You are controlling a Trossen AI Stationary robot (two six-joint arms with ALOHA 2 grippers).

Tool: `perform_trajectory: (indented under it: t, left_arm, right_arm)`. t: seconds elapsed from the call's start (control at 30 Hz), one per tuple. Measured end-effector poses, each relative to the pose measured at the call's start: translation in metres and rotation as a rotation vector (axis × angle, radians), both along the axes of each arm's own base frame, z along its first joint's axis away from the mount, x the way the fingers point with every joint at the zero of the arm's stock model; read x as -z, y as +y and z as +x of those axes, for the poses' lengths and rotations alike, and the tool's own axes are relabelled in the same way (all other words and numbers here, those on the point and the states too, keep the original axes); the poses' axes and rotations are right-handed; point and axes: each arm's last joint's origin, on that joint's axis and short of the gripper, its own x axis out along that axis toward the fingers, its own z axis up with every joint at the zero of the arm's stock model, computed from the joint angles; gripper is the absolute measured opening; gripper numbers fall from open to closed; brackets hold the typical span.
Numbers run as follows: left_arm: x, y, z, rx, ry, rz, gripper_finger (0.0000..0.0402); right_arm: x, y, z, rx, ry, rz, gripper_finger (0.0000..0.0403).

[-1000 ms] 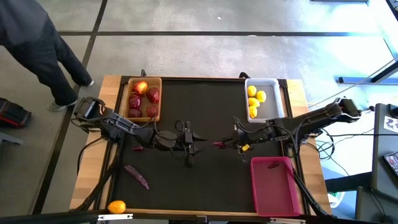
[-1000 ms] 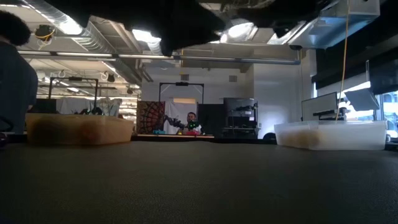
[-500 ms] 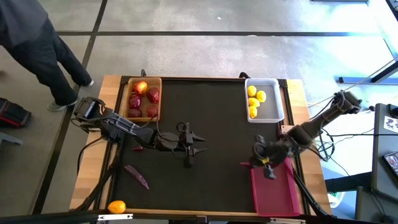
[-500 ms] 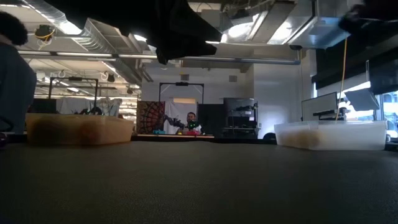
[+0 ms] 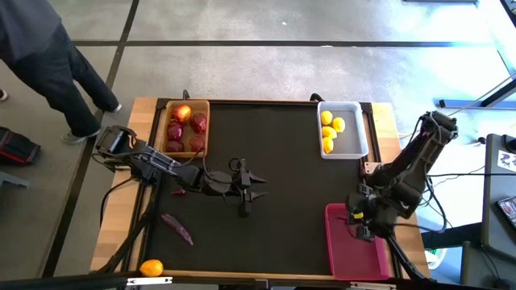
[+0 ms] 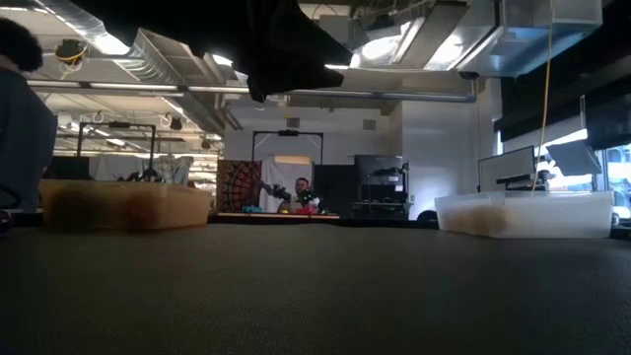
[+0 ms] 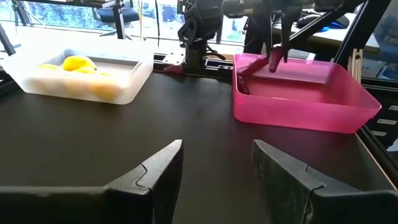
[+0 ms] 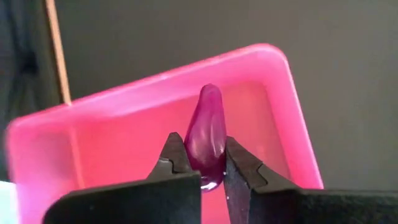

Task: Sort produce into baskets
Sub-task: Put the eggplant into the red bin

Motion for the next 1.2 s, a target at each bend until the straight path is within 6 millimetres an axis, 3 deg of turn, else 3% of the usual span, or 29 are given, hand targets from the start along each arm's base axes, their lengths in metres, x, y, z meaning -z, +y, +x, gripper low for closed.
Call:
perform_trajectory:
  t: [0.3,0.53,1.03,1.2]
  left_arm:
    - [0.000,0.000,0.000,0.000,0.000,0.000,0.0187]
    - [0.000,0.001,0.000,-0.001,0.000,0.003,0.0187]
    - [0.000,0.001,0.000,-0.001,0.001,0.005,0.0187]
    - [0.000,0.001,0.000,0.001,0.001,0.010,0.0187]
  right_arm:
    - [0.045,0.009,0.001,0.012,0.111,-0.066,0.0021]
    - [0.063,0.010,0.002,0.058,0.157,-0.113,0.0026]
    - [0.064,0.011,-0.001,0.059,0.259,-0.062,0.0188]
    - [0.036,0.013,0.011,0.061,0.247,-0.048,0.0197]
